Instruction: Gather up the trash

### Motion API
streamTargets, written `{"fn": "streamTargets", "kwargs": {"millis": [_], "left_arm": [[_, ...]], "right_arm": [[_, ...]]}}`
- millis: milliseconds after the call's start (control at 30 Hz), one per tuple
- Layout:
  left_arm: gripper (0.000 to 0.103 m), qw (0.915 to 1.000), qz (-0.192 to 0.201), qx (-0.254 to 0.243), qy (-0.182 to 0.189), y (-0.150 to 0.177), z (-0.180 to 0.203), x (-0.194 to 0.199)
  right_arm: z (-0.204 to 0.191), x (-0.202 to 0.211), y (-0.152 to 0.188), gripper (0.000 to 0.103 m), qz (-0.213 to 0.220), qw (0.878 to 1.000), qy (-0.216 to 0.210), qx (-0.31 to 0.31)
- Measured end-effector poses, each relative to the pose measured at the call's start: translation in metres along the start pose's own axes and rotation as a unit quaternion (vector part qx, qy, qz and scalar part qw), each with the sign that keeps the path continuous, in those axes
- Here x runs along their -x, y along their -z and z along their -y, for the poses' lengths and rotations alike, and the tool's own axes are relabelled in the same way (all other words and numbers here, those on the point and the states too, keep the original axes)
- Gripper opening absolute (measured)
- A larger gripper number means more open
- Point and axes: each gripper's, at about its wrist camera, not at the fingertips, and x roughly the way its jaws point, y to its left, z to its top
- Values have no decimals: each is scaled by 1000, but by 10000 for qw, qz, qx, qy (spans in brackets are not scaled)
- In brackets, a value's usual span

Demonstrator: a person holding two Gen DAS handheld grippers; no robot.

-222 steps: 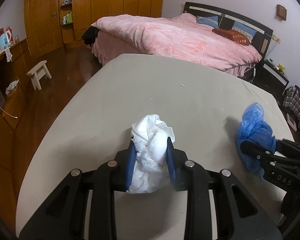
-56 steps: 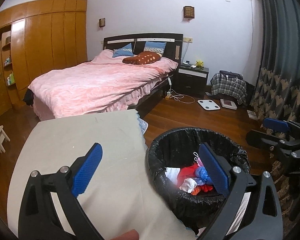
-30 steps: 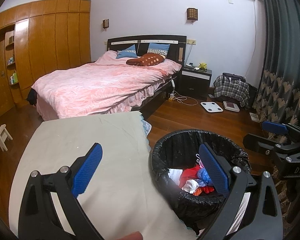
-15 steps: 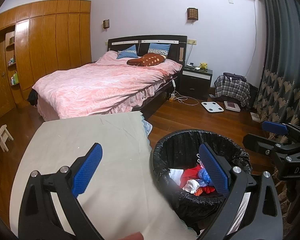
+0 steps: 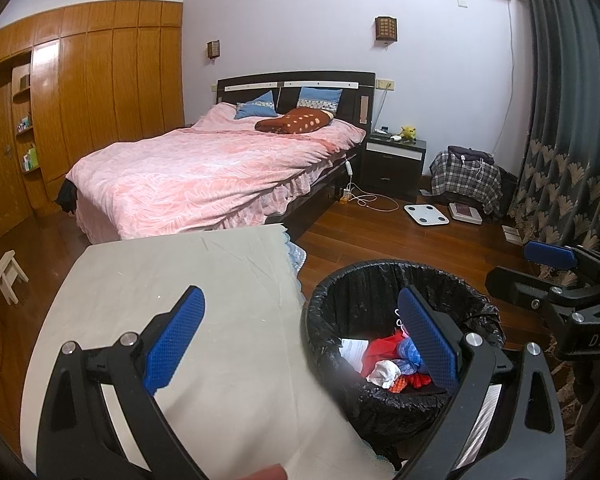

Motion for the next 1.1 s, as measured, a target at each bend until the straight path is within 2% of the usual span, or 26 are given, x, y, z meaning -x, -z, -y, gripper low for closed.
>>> {"fn": "streamTargets", "kwargs": {"millis": [1100], "left_arm": [[95,10000,-20,3,-2,-1,-2,0]], "right_arm": [[-1,-1,0,97,-1,10000,8,-2]]}}
